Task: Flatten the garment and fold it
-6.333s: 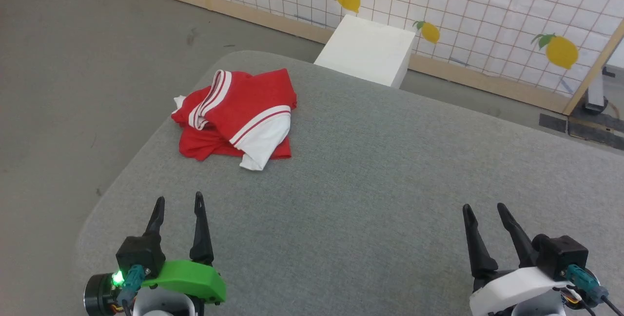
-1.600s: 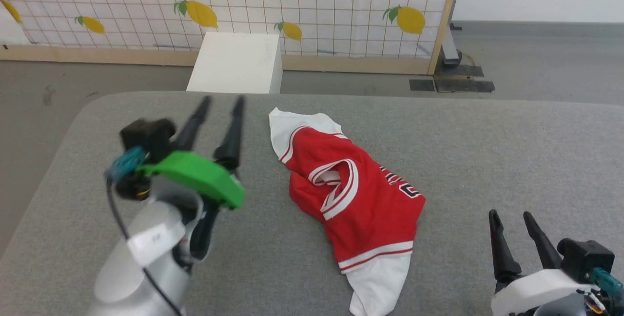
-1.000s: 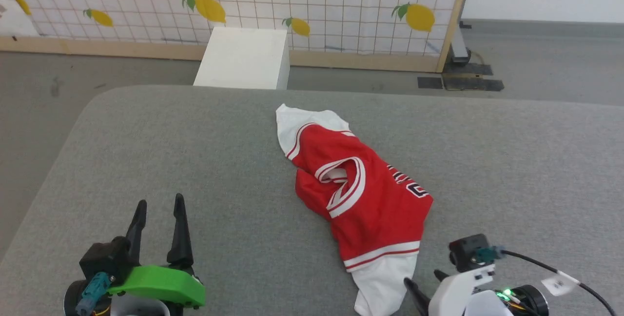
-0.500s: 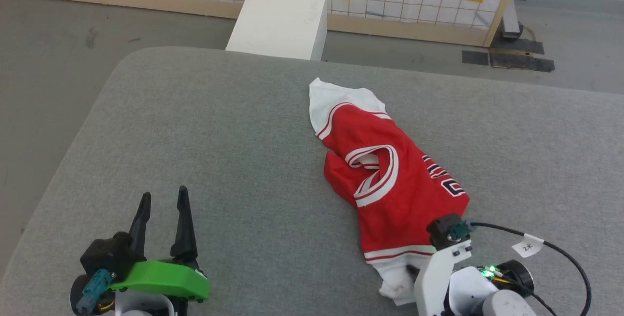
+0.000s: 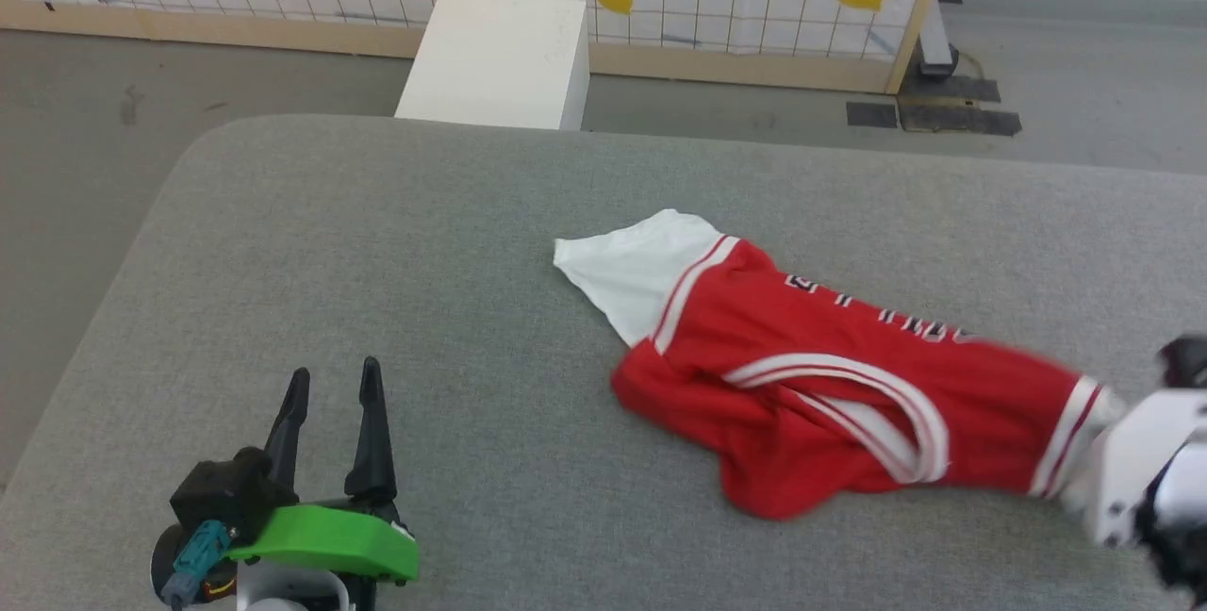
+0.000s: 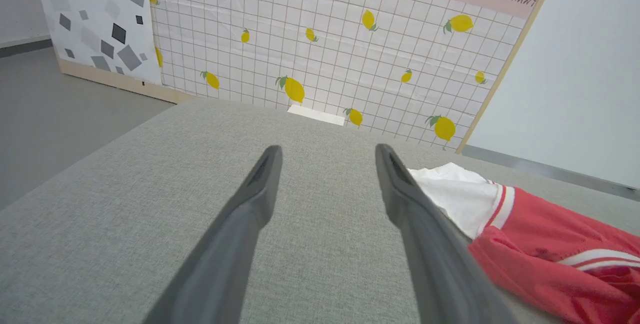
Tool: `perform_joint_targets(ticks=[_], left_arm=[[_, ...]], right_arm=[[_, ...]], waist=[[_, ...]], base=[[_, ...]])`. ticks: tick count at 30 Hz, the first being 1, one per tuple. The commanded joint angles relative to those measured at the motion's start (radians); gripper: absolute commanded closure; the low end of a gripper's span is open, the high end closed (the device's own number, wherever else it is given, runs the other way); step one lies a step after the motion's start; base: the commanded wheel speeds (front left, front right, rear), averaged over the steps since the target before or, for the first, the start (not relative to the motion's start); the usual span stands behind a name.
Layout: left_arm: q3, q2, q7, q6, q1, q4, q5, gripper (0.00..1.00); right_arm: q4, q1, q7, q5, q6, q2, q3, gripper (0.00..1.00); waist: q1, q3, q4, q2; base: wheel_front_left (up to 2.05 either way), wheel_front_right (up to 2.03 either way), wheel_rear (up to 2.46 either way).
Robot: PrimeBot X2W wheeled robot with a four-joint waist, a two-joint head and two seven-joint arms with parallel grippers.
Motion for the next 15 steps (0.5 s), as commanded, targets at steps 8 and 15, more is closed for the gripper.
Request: perform_joint_targets(ticks=[8, 15], left_arm=[[0.001, -0.019, -0.005, -0.029, -0.042, 0.028, 0.009, 0.0], [0.015, -0.026, -0.005, -0.035, -0.033, 0.041, 0.012, 0.0]], right_arm=[[0.11, -0.147, -0.109, -0.117, -0.002, 0.021, -0.126, 0.0], [0.099, -0.152, -0.239, -0.091, -0.002, 0.073, -0.184, 0.0]], waist=[[0.0, 0.029, 0.003, 0.0], [0.0, 0.009, -0.011, 0.0]], base=[[0.0, 0.0, 0.0], [0.0, 0.0, 0.0]])
